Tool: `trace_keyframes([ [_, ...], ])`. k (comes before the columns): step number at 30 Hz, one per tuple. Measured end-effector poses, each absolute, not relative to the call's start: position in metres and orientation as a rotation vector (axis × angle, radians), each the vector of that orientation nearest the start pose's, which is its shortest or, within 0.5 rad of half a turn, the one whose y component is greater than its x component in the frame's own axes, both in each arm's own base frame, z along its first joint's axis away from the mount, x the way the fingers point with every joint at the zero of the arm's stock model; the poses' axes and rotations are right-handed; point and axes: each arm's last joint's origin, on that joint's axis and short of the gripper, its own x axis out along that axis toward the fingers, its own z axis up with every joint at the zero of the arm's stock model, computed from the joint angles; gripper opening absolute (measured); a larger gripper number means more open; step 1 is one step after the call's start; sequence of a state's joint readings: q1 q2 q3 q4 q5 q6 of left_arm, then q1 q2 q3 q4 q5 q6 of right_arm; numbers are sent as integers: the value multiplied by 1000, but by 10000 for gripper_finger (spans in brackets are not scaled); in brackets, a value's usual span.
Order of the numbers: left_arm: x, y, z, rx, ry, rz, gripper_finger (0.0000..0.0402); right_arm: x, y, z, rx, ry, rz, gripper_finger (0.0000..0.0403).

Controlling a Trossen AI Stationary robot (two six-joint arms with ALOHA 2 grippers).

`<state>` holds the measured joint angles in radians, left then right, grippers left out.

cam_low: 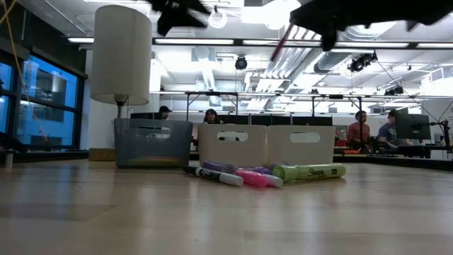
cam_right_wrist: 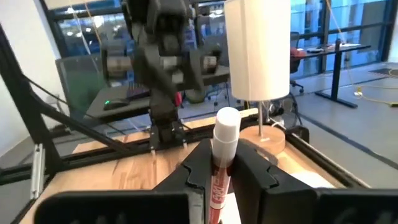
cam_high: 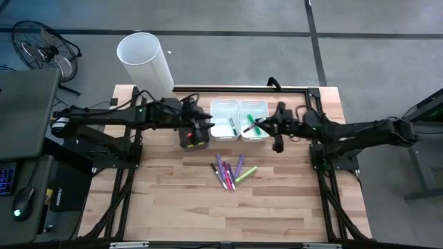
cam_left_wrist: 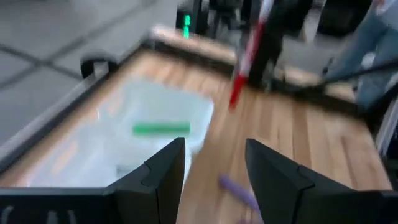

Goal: Pick & Place Markers
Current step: Put the red marker pen into the left white bin

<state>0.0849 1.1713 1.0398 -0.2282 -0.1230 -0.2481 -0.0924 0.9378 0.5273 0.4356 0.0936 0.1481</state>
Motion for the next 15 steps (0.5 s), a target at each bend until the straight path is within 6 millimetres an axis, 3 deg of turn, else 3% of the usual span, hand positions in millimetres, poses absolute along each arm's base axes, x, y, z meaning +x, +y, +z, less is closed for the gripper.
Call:
trace_keyframes([
  [4, 248, 24, 334, -275, 264, 232, 166, 238, -37, 284, 108, 33, -209, 39],
  [6, 234, 23, 323, -292, 302, 233, 166, 253, -47, 286, 111, 76, -234, 36],
  [9, 228, 21, 322, -322, 214, 195, 166, 274, -61, 282, 122, 159, -256, 34],
  [15, 209, 18, 306, -350, 213, 153, 166, 309, -87, 267, 210, 283, -279, 44],
])
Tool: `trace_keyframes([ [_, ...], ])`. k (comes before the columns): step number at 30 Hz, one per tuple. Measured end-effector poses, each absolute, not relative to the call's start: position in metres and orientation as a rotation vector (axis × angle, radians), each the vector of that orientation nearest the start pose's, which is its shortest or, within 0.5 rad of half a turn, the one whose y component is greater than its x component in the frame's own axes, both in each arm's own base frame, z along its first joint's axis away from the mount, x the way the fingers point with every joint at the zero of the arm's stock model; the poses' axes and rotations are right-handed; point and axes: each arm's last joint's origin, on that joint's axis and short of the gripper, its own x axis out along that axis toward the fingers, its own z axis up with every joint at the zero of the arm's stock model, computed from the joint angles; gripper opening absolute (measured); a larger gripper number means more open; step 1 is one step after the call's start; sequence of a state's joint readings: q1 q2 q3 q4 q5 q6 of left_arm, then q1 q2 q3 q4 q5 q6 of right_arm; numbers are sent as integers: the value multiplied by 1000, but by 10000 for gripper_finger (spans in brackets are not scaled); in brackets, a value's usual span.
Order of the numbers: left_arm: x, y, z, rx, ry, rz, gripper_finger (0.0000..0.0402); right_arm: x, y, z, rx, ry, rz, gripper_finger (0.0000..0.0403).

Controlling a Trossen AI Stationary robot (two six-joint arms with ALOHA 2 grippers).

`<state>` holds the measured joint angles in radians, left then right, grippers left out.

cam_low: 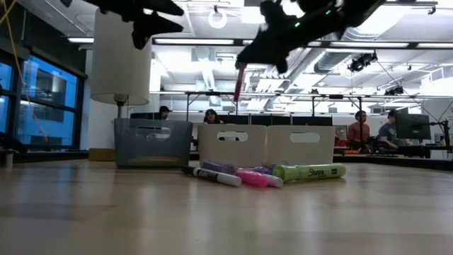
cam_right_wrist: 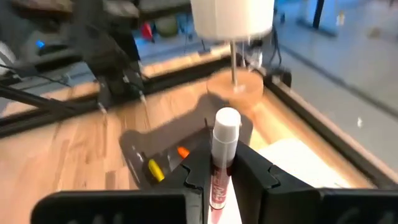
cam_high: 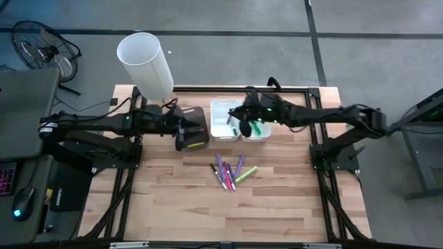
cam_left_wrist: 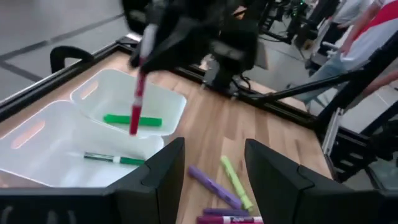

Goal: Pick & Place Markers
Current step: Put the red marker pen into the left white bin

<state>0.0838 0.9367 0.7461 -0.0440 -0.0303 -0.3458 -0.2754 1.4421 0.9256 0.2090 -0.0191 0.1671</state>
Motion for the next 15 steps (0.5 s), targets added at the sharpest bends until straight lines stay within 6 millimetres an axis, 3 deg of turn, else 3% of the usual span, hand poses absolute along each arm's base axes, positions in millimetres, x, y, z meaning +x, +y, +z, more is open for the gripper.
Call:
trace_keyframes([
  [7, 181, 16, 303, -351, 170, 128, 166, 340, -112, 248, 336, 428, -306, 36],
  [15, 164, 13, 311, -326, 114, 57, 166, 352, -147, 238, 619, 518, -406, 49],
])
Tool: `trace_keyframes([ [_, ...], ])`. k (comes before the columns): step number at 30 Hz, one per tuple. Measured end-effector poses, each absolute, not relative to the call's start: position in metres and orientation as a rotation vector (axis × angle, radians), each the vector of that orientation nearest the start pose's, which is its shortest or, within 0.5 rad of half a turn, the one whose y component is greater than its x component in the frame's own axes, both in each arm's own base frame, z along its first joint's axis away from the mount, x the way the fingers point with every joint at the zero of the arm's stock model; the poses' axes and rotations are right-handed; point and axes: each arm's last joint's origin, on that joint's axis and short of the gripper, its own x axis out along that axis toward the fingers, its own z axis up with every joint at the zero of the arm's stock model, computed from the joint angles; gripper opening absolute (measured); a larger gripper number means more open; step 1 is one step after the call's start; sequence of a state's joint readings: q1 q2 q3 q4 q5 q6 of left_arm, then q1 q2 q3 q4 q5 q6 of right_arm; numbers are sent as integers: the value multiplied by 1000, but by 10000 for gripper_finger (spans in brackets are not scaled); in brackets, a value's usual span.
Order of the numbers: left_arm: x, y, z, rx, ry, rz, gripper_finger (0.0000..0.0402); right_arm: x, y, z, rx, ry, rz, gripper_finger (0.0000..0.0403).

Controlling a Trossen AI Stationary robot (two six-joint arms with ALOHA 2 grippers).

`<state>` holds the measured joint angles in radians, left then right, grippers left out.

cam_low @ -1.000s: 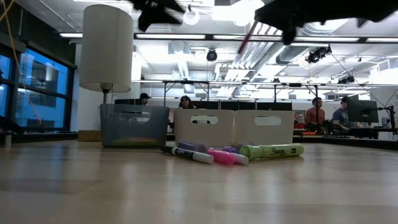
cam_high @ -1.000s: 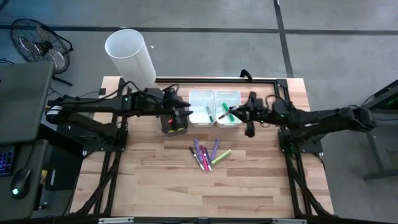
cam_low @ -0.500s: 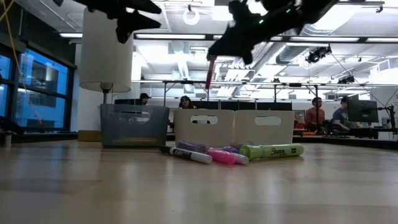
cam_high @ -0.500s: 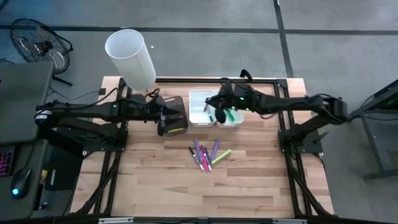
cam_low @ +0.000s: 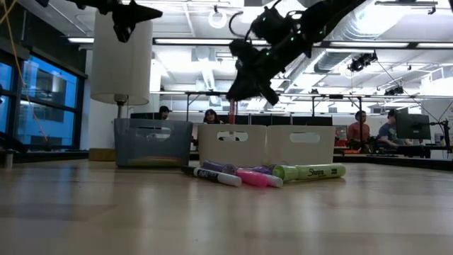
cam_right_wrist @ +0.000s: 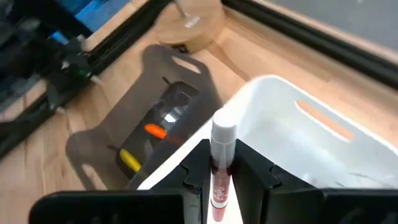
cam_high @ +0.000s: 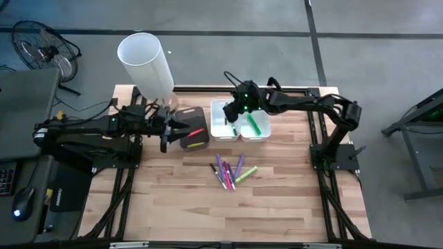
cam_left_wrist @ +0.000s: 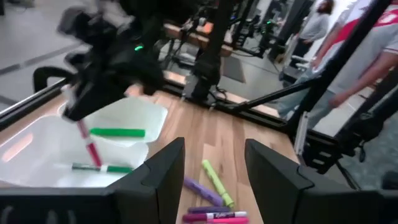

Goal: Pick & Place Markers
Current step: Put the red marker pen into the left white bin

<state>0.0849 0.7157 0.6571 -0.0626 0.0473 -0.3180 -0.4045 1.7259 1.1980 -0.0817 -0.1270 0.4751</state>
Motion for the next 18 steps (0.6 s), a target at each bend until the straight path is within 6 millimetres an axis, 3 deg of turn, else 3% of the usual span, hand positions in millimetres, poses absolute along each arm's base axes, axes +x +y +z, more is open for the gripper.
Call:
trace_keyframes([
  [9, 164, 11, 309, -279, 132, 9, 166, 359, -155, 209, 798, 604, -398, 38],
  [18, 164, 9, 309, -287, 145, -64, 166, 360, -153, 209, 810, 616, -399, 76],
])
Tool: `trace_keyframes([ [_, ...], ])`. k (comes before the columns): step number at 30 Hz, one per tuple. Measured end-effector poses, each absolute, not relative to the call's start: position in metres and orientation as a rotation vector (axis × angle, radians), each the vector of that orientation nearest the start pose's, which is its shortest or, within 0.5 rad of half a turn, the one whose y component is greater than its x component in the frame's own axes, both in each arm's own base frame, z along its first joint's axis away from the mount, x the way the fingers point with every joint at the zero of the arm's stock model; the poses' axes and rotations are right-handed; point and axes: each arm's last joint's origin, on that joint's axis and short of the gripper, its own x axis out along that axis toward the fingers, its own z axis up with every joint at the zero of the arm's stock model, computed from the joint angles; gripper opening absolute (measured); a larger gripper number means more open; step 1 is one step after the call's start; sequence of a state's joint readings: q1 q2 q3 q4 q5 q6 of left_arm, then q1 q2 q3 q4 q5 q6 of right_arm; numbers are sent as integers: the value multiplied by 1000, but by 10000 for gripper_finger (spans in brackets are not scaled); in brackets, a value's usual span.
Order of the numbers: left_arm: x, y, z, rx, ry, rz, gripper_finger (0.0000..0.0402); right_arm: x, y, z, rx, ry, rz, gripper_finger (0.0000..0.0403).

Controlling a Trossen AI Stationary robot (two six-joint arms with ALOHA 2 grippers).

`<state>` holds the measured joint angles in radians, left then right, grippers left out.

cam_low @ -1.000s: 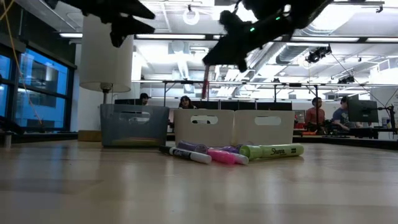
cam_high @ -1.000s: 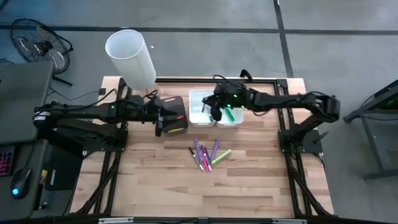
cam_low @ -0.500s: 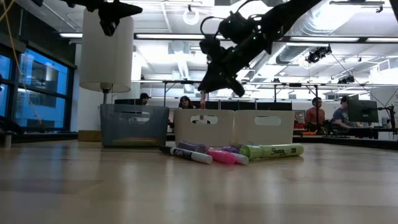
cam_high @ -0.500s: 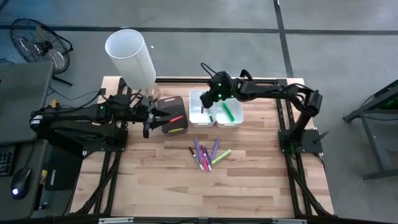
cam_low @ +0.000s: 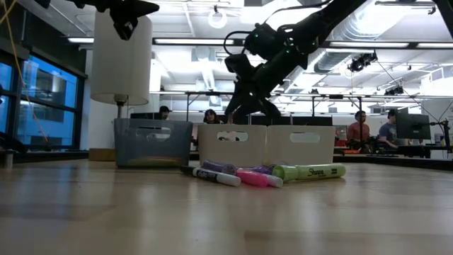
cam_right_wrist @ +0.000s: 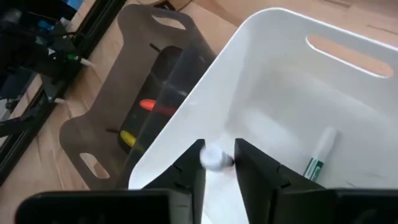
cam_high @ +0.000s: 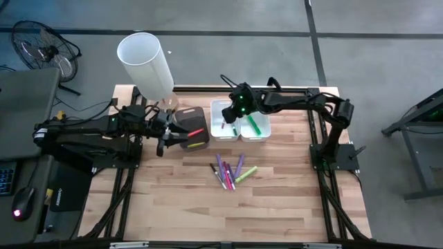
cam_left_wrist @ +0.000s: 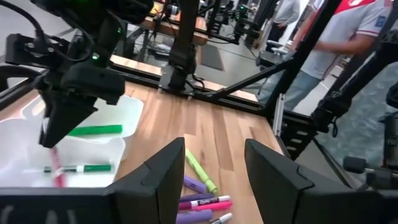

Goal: Pick & Place Markers
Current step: Put the red marker pen into the left white bin, then put the light green highlighter pen into the right white bin

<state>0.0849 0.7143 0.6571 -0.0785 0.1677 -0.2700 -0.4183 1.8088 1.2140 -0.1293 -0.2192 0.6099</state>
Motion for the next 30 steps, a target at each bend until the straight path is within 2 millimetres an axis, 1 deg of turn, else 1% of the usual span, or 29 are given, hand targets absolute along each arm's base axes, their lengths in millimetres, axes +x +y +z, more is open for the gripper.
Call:
trace_keyframes([
  [11, 164, 9, 309, -287, 146, -78, 166, 358, -152, 208, 820, 644, -380, 136],
  [15, 164, 8, 310, -288, 147, -89, 166, 355, -149, 213, 814, 661, -340, 149],
  [22, 164, 8, 310, -288, 147, -89, 166, 342, -143, 236, 748, 662, -292, 152],
  [30, 164, 8, 310, -285, 145, -89, 166, 328, -124, 272, 628, 621, -218, 157],
])
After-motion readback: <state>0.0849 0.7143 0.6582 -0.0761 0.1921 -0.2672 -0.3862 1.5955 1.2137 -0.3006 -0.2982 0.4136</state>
